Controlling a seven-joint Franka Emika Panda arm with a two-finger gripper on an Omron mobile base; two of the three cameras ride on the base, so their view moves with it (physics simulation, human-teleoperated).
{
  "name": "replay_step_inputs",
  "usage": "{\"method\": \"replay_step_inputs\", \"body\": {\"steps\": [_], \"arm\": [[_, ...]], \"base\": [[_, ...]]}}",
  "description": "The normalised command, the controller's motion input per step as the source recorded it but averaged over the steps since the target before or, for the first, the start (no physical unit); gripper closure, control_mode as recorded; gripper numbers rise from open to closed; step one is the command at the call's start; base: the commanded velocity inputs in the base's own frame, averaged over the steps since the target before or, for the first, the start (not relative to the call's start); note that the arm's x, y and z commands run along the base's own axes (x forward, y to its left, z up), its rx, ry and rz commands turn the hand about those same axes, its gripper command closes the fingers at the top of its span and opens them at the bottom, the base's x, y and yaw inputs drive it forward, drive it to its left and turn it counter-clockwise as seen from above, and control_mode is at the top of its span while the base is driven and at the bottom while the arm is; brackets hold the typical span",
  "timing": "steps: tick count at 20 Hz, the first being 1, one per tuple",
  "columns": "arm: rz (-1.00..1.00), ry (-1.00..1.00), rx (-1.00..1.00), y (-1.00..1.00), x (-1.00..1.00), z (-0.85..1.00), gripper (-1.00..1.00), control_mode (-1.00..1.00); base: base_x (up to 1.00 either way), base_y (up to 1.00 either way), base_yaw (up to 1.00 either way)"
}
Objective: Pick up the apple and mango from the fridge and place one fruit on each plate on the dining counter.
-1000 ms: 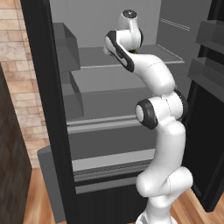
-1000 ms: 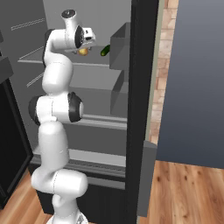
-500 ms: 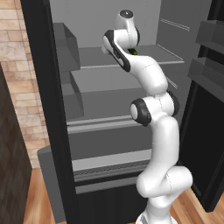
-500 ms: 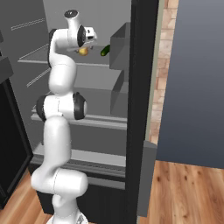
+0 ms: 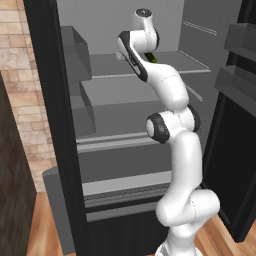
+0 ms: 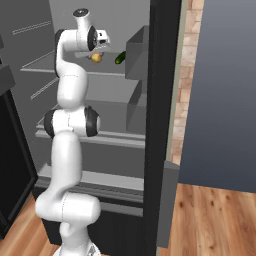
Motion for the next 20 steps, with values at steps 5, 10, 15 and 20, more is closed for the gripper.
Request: {"method": "replay_step_inputs", "body": {"steps": [5, 10, 15, 20], "arm": [[0.01, -0.16, -0.03, 0.02, -0.96, 0.00, 1.00, -1.00], [0.00, -0.15, -0.02, 0.07, -1.00, 0.00, 1.00, -1.00], [0.00, -0.09, -0.02, 0.16, -1.00, -0.06, 1.00, -1.00], [0.00, -0.15, -0.06, 0.12, -1.00, -0.32, 1.00, -1.00]], "base": [[0.00, 0.00, 0.00], [0.00, 0.00, 0.00], [0.00, 0.00, 0.00], [0.00, 0.00, 0.00]]}}
